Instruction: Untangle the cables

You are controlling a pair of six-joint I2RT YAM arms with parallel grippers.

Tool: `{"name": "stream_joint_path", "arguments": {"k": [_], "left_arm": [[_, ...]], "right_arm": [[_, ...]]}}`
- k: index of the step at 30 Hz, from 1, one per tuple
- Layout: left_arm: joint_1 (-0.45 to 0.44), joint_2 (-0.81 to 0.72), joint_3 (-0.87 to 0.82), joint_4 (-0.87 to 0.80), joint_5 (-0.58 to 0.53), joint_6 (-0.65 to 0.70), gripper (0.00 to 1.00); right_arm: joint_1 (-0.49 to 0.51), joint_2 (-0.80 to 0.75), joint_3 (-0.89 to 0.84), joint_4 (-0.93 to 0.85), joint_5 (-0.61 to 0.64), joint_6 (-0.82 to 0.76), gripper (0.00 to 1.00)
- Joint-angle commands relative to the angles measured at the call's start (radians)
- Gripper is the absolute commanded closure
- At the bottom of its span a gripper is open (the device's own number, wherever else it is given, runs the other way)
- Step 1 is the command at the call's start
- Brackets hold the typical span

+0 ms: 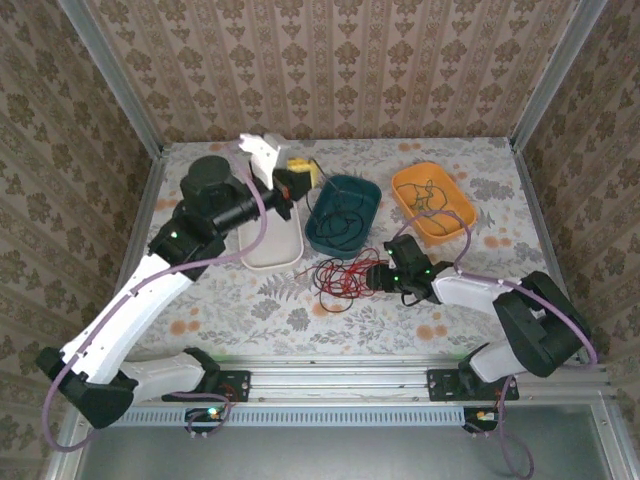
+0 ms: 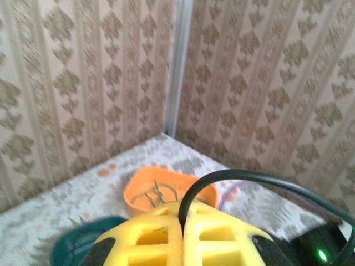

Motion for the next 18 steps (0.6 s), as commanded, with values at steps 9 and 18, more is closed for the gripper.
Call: {"name": "stream_joint_path", "arguments": {"k": [9, 18], "left_arm": [[0.062, 0.285, 0.102, 0.016, -0.155, -0.029, 1.00], [0.128, 0.578, 0.159, 0.121, -0.070, -0.126, 1.00]], "right_arm": [[-0.005, -0.362, -0.023, -0.148, 0.212, 0.015, 0.43], [-0.007, -0.515, 0.013, -0.241, 0.278, -0.030, 0.43]]}}
